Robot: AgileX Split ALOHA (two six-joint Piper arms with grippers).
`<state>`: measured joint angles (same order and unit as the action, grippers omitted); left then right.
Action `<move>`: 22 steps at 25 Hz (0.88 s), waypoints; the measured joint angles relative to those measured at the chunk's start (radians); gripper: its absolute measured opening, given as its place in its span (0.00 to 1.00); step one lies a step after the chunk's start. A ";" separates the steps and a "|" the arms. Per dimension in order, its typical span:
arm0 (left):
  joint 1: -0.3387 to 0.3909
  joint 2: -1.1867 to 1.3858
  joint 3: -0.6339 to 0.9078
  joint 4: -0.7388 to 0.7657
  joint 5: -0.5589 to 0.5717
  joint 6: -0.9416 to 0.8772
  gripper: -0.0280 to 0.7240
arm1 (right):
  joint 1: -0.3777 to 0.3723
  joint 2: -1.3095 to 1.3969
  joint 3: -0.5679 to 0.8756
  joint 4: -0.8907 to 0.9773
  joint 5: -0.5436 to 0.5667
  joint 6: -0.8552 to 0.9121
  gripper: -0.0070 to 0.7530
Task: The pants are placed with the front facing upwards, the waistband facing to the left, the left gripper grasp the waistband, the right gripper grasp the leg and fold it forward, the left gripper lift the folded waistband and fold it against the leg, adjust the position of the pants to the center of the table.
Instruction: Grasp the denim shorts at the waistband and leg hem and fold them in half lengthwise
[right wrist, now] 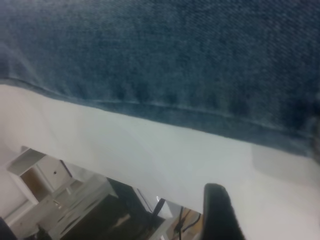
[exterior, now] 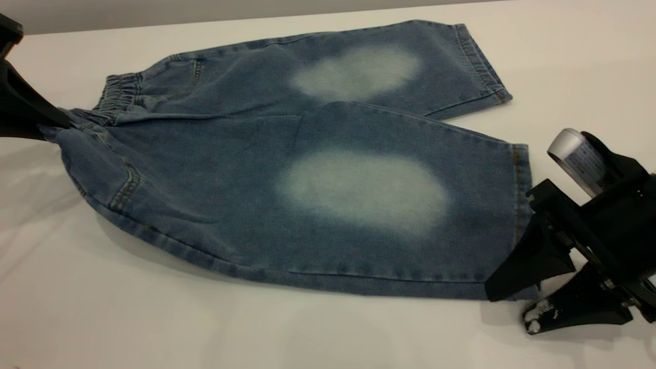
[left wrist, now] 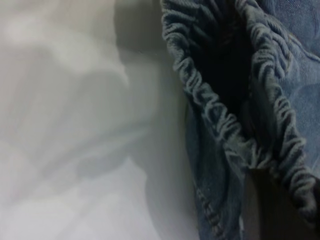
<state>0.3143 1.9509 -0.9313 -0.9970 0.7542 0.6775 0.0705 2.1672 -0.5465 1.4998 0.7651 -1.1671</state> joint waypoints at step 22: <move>0.000 0.000 0.000 0.000 0.024 -0.001 0.18 | 0.000 0.000 -0.061 0.213 -0.019 -0.238 0.21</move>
<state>0.3143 1.9509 -0.9313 -0.9970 0.7779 0.6766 0.0708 2.1672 -0.6071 1.7128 0.7462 -1.4053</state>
